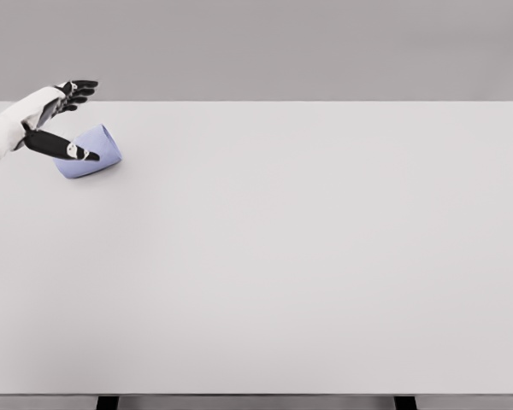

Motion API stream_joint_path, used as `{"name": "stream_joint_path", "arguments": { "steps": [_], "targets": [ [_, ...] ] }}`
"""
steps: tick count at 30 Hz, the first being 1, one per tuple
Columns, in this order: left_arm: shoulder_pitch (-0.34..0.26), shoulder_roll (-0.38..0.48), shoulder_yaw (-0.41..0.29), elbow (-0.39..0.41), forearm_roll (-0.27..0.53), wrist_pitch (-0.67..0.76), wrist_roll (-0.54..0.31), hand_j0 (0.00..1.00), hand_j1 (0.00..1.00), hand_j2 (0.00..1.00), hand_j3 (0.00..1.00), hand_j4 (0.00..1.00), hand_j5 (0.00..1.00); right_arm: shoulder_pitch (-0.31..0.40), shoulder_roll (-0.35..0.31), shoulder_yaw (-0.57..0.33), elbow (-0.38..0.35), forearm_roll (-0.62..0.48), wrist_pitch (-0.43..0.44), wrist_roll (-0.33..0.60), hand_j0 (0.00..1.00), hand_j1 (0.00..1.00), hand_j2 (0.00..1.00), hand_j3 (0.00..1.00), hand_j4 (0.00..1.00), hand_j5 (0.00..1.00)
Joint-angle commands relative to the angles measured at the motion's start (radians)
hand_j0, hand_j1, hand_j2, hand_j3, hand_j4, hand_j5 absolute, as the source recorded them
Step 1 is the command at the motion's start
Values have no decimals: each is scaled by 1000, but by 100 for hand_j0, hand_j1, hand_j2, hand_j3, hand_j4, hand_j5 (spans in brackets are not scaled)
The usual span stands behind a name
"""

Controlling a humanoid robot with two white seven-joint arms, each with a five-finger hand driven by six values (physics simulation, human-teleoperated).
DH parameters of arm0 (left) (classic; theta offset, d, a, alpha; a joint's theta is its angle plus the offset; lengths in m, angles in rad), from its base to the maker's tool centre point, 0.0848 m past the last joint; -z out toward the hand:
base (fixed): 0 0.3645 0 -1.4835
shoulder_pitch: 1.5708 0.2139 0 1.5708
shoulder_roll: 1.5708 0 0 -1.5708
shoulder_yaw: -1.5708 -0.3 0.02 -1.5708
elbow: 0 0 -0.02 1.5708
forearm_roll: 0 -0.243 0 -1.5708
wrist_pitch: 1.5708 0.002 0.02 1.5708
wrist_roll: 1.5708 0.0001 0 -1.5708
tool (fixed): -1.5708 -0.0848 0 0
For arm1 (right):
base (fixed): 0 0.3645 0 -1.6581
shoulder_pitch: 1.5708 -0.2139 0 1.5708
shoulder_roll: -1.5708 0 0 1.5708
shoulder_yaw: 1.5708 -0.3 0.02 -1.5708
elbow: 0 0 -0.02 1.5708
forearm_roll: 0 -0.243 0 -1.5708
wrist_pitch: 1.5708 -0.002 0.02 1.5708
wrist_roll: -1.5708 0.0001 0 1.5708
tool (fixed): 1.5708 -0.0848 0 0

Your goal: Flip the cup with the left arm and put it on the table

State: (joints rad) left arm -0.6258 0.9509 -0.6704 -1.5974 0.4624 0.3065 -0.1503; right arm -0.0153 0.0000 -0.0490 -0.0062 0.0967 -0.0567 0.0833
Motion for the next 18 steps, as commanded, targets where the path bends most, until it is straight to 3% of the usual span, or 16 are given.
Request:
{"name": "stream_joint_path", "arguments": {
  "steps": [1, 3, 7, 9, 12, 18],
  "targets": [
    [-5, 34, -25, -13, 44, 120, 11, 100, 100, 100, 100, 100, 100, 0, 0, 0, 0, 0, 0, 0, 100, 100, 100, 100, 100, 100],
    [-26, 34, -37, -23, -13, 195, 1, 100, 100, 100, 100, 100, 100, 0, 0, 0, 0, 0, 0, 1, 100, 100, 100, 100, 100, 100],
    [-34, 16, -94, -21, -97, 197, -2, 100, 100, 100, 100, 100, 100, 0, 0, 0, 0, 0, 0, 0, 100, 100, 100, 100, 100, 100],
    [-77, -52, -149, -12, -202, 223, -3, 100, 100, 100, 100, 100, 100, 0, 0, 0, 0, 0, 0, 0, 100, 100, 100, 100, 100, 100],
    [-140, -185, -196, 92, -298, 276, -2, 100, 100, 100, 100, 100, 100, 0, 0, 0, 0, 0, 0, 1, 100, 100, 100, 100, 100, 100],
    [-143, -196, -210, 112, -315, 276, 1, 100, 100, 100, 100, 100, 100, 0, 0, 0, -1, 0, 0, 1, 100, 100, 100, 100, 100, 100]
  ]
}}
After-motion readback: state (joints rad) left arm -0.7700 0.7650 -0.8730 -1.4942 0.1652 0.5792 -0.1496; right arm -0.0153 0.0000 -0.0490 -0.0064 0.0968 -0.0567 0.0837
